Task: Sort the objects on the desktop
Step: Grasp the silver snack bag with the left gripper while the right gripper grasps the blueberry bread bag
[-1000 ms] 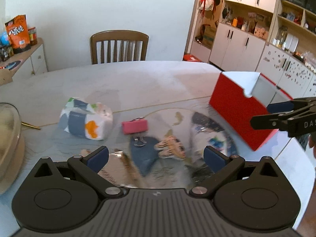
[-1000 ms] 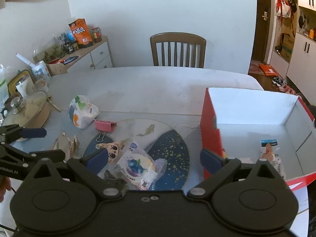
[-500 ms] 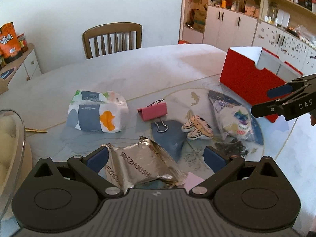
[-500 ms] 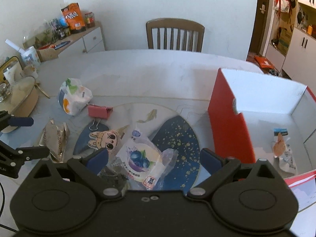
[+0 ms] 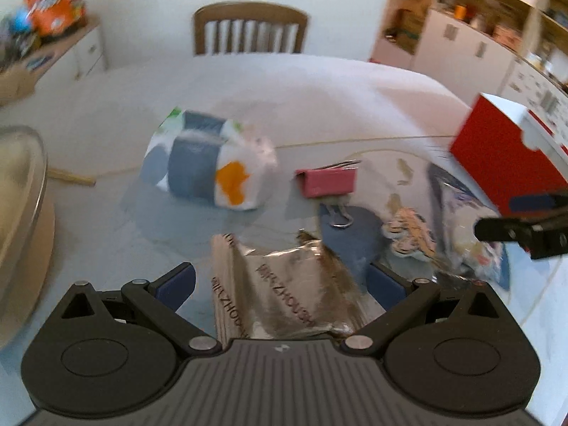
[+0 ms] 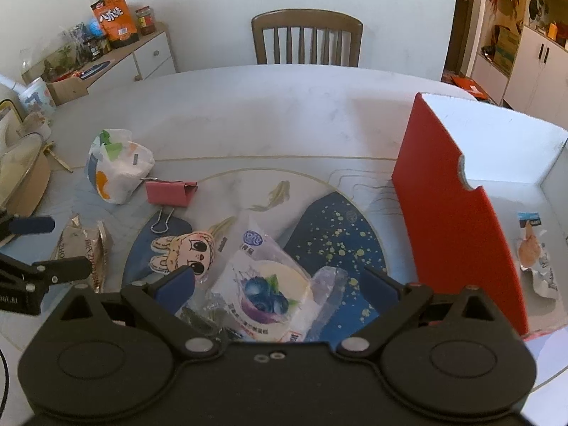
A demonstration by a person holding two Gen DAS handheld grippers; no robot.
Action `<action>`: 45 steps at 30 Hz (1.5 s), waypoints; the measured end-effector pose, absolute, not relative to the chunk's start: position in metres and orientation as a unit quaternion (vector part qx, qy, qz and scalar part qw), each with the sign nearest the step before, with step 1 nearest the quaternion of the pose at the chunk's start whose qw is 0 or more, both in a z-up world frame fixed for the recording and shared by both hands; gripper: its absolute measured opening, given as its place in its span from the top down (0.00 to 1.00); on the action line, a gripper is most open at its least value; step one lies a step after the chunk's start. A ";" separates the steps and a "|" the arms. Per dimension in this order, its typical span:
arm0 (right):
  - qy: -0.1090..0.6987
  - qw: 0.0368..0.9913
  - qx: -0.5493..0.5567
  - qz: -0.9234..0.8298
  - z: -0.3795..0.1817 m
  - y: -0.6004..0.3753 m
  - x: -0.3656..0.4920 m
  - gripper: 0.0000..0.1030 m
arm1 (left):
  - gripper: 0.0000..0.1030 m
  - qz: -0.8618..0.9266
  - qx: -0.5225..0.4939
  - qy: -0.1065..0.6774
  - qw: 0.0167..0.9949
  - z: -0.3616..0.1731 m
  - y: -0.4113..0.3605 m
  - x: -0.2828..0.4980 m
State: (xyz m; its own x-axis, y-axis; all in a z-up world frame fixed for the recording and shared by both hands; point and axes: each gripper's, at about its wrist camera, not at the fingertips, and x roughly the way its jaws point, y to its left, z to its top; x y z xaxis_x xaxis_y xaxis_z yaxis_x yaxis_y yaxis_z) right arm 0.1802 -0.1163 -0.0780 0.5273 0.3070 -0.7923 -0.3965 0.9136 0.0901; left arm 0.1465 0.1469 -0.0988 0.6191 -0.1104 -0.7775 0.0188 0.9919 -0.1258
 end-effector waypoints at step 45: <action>0.482 0.852 0.020 0.203 -0.094 -0.116 0.200 0.37 | 0.53 -0.022 -0.093 0.462 0.882 -0.103 0.137 0.144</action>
